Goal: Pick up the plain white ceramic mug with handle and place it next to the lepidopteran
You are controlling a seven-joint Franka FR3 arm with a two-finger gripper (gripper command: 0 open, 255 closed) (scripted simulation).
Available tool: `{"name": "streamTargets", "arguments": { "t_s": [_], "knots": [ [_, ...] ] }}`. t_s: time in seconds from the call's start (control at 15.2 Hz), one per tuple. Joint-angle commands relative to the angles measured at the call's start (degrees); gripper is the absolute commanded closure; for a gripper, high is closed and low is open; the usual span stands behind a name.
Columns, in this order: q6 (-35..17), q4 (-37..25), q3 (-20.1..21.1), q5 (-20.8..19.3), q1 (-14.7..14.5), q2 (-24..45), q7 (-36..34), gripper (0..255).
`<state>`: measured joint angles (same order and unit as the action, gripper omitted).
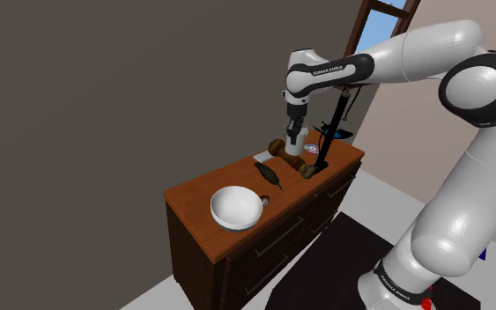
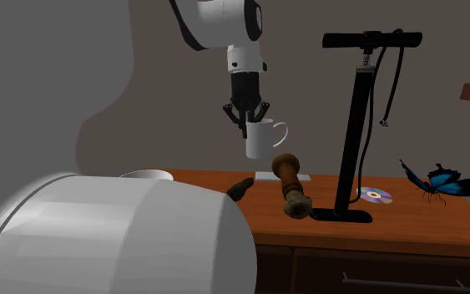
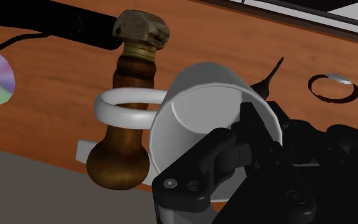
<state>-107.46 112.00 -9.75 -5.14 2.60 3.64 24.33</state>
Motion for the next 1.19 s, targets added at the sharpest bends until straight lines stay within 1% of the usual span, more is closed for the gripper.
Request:
{"name": "streamTargets", "arguments": {
  "t_s": [0.0,0.33,0.59,0.86,1.12],
  "knots": [
    [0.9,-0.6,0.0,0.0,0.0,-0.3,0.1,255],
    [1.3,-5.7,-2.9,0.2,3.6,3.9,6.7,255],
    [2.0,-11.1,-5.0,0.9,6.6,8.2,12.0,255],
    [3.3,-17.9,-6.6,2.2,10.0,13.3,17.1,255],
    [5.4,-26.3,-7.7,3.8,13.8,19.3,22.1,255]
  ]
}}
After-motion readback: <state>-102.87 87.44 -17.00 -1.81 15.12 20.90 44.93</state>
